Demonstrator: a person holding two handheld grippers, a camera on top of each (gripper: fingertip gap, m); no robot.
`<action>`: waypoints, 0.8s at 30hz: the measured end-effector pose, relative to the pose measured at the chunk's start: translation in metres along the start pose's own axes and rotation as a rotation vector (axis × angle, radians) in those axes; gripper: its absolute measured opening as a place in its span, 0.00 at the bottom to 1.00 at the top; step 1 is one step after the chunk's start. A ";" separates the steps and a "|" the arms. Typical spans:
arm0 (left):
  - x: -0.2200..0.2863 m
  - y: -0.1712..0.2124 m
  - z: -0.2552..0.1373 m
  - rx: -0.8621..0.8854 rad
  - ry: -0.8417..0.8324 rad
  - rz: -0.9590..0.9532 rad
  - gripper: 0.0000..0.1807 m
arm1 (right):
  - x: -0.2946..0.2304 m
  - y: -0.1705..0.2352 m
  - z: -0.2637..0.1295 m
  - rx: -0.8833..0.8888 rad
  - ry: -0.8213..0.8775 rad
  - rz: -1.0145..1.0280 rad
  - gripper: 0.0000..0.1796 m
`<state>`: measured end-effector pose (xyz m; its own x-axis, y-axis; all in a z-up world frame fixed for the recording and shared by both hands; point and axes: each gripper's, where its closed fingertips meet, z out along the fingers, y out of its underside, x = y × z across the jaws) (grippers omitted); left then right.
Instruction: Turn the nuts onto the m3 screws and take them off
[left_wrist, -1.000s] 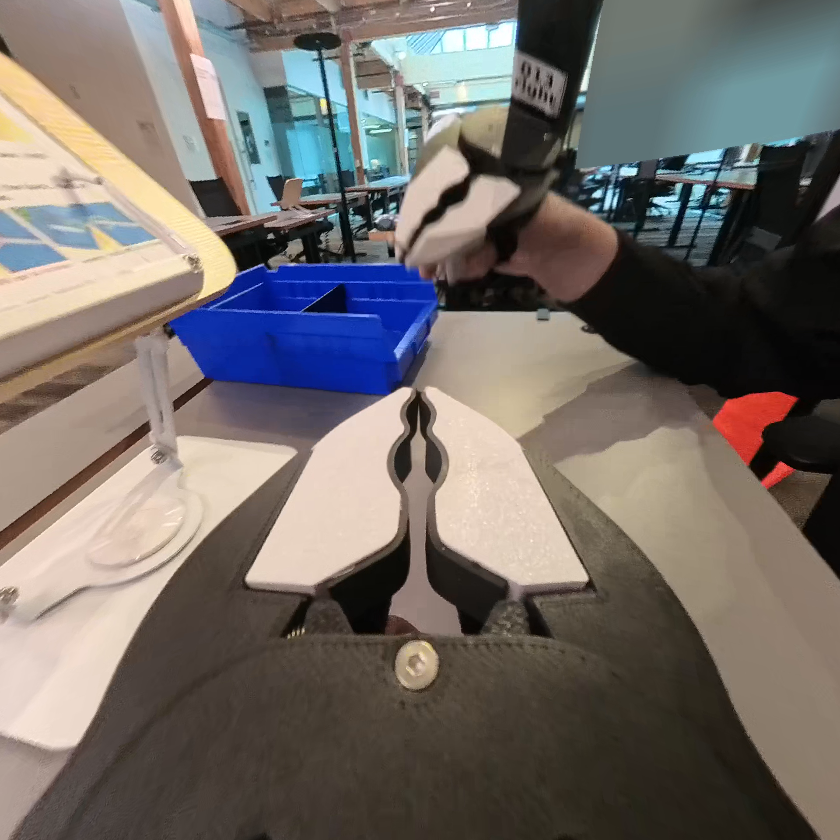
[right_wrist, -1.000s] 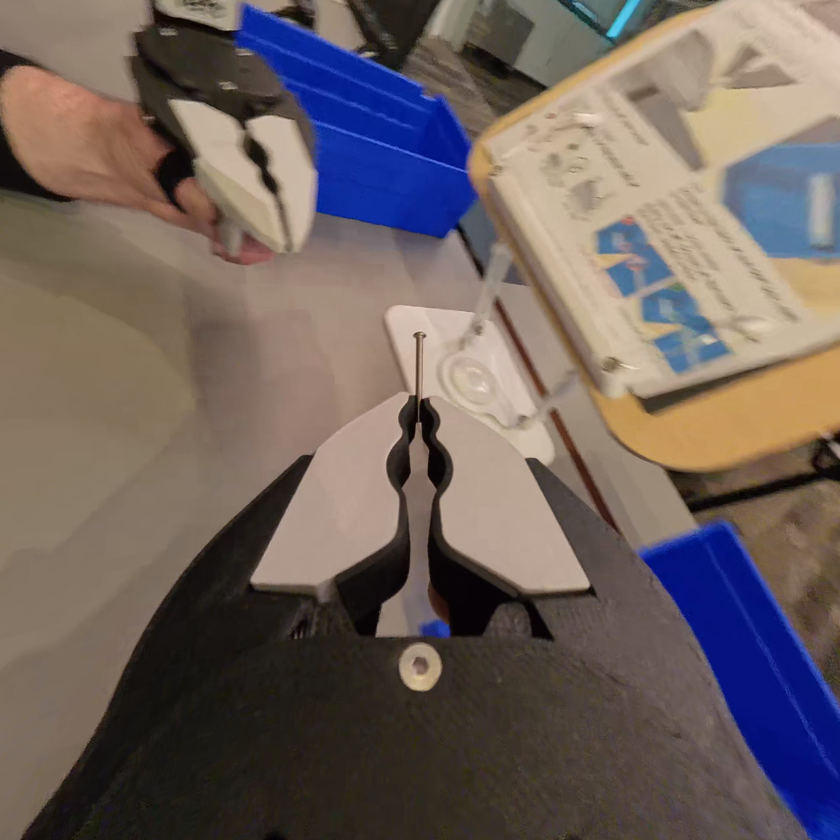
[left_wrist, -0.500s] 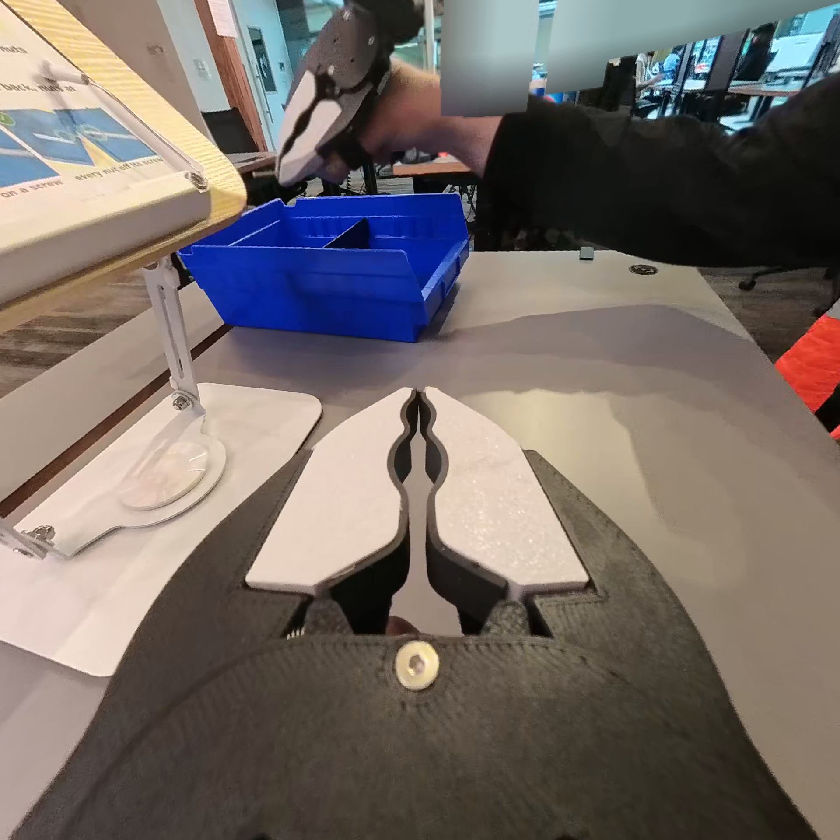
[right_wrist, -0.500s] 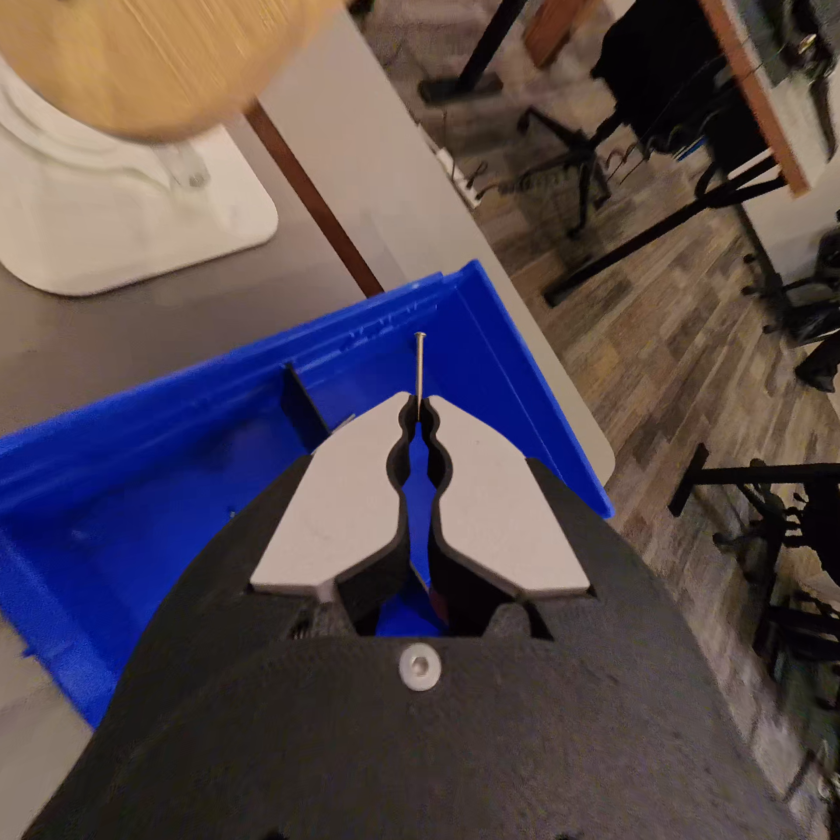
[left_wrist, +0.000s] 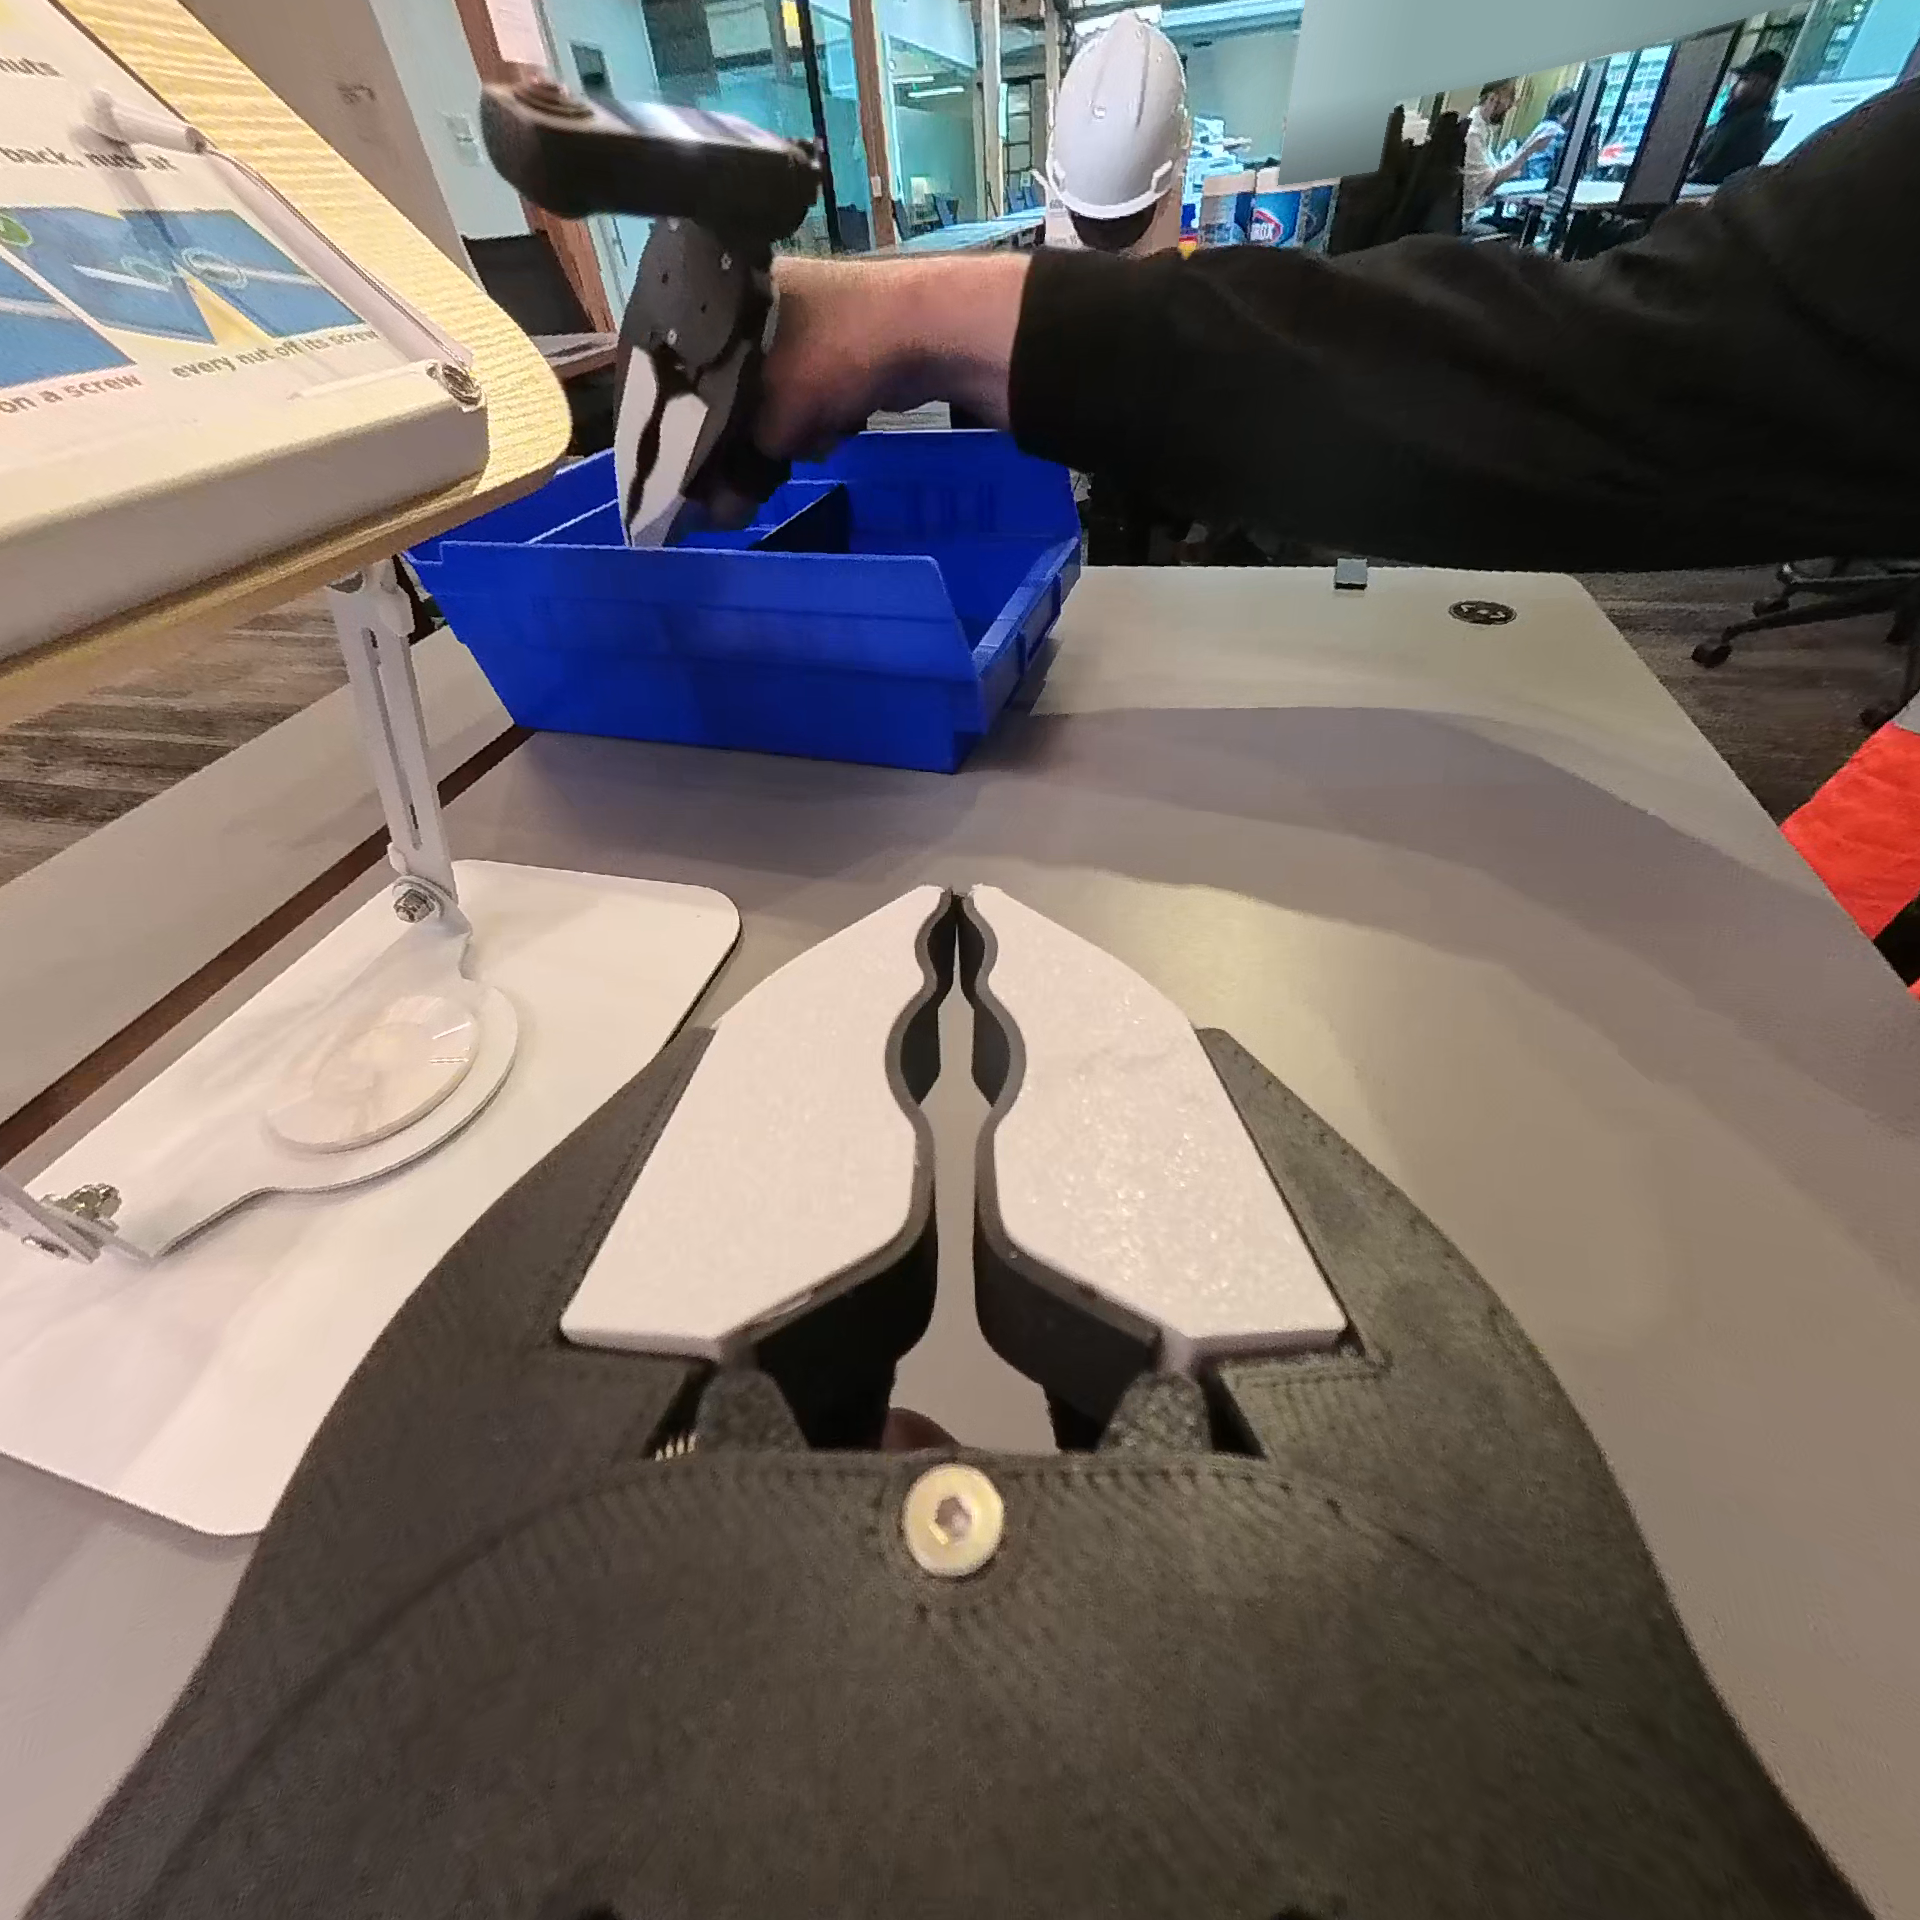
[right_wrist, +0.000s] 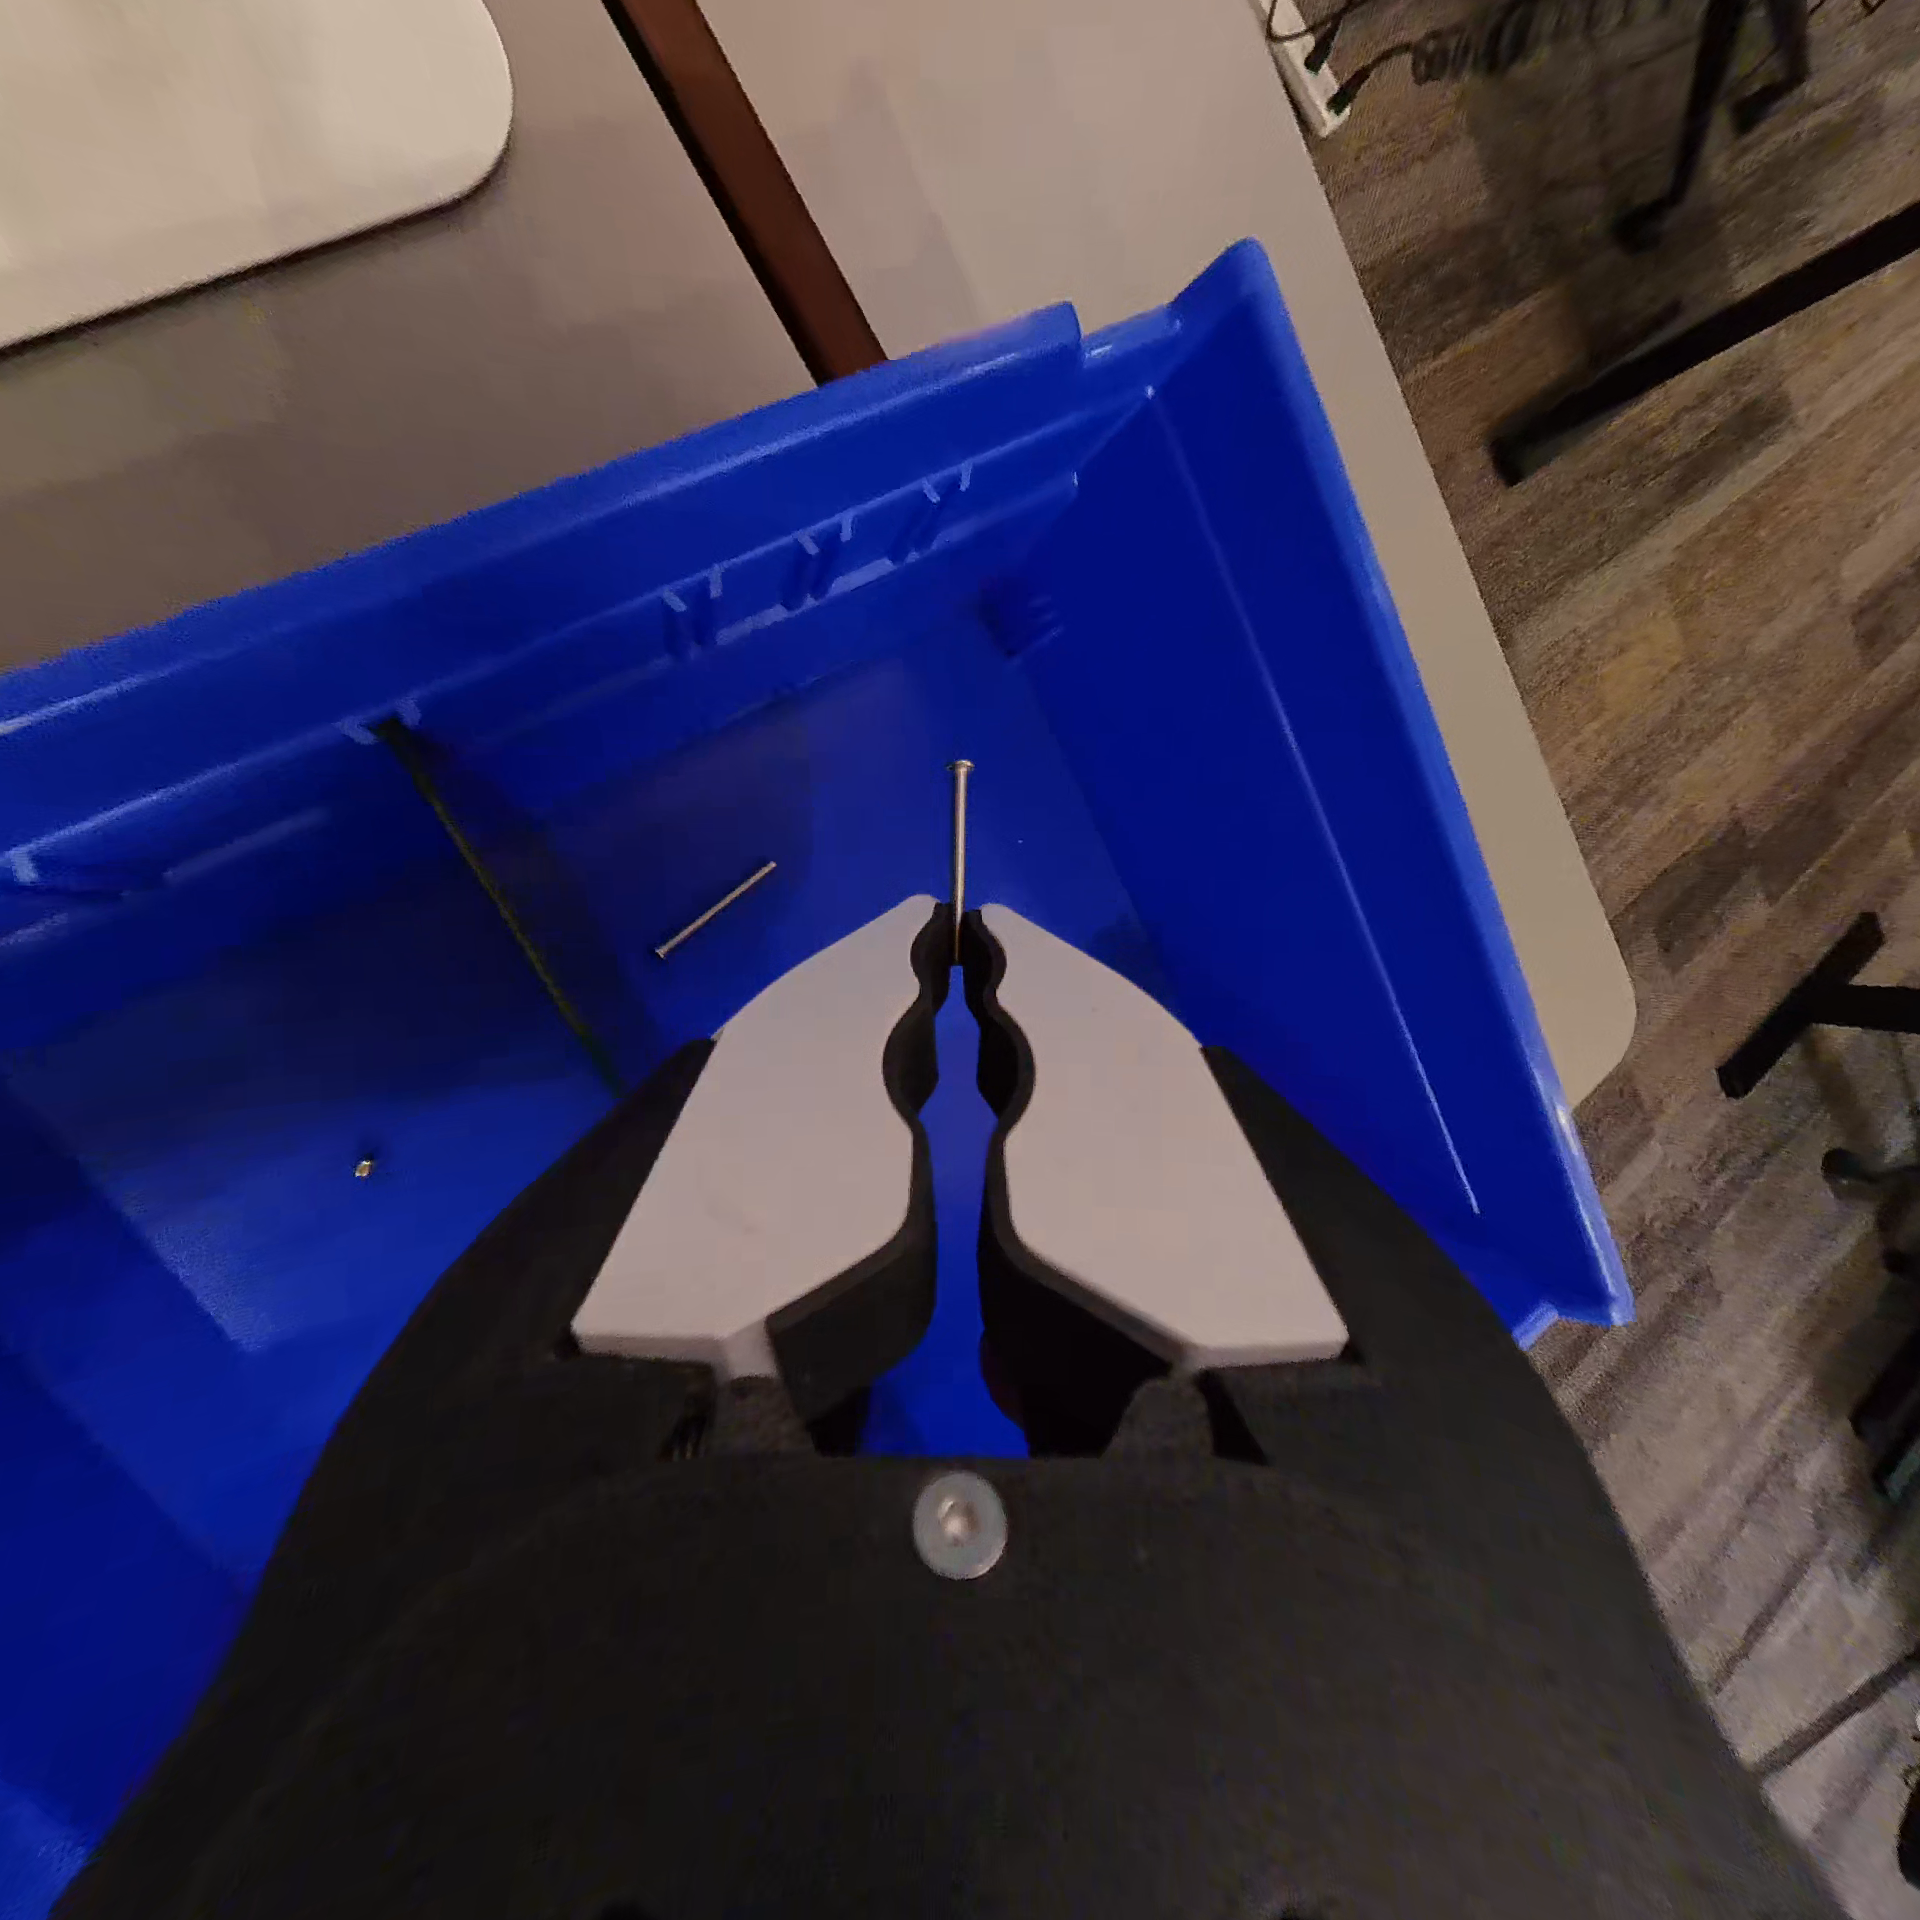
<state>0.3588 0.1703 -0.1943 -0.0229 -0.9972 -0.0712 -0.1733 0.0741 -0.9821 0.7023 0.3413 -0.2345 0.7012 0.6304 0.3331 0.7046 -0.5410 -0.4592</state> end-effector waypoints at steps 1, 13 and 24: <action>0.000 0.000 0.000 -0.001 -0.001 0.000 0.00 | 0.001 0.001 0.002 -0.006 0.000 0.000 0.02; 0.000 0.003 0.003 -0.008 0.003 -0.003 0.00 | 0.005 0.016 0.022 -0.058 -0.036 0.015 0.01; 0.000 0.003 0.004 -0.011 0.009 -0.005 0.00 | 0.004 0.021 0.027 -0.091 -0.066 0.053 0.09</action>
<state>0.3617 0.1701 -0.1982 -0.0313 -0.9974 -0.0651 -0.1841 0.0697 -0.9804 0.7171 0.3478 -0.2652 0.7313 0.6331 0.2538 0.6756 -0.6213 -0.3969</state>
